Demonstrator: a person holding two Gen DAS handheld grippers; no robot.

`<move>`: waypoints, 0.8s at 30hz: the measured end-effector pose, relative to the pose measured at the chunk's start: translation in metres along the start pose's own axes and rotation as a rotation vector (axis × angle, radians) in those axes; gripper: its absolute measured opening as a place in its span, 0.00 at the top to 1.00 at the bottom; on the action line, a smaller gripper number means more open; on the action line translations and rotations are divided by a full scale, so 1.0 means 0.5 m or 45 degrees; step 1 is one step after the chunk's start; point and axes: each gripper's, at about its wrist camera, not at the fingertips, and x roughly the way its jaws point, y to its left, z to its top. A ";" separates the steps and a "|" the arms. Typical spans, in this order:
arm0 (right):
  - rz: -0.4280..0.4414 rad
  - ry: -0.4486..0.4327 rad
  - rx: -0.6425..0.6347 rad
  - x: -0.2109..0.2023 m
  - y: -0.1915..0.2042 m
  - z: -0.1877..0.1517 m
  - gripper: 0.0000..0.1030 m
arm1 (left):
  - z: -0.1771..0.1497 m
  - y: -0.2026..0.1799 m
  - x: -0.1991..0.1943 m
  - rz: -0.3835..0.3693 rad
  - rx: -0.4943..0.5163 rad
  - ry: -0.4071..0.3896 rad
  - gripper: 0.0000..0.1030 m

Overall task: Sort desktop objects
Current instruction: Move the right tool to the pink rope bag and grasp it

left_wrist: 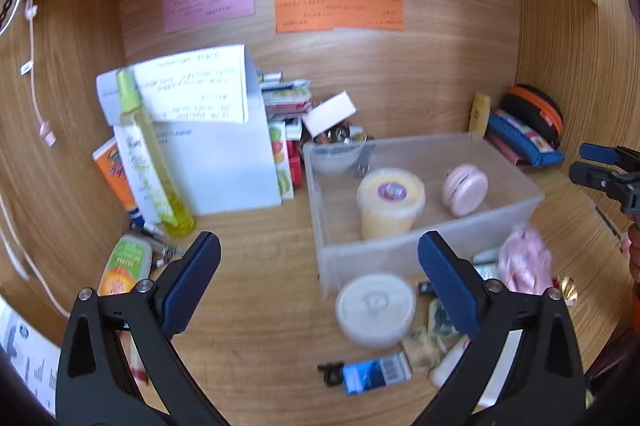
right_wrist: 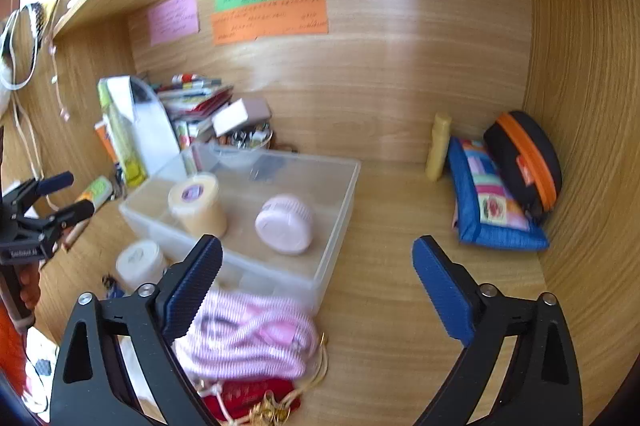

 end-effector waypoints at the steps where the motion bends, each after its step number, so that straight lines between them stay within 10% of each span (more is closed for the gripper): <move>1: 0.000 0.006 -0.008 -0.001 0.004 -0.011 0.06 | -0.009 0.001 0.000 0.002 -0.002 0.012 0.03; 24: 0.097 0.334 -0.229 0.089 0.134 -0.138 0.06 | -0.113 -0.009 0.070 -0.140 -0.046 0.278 0.03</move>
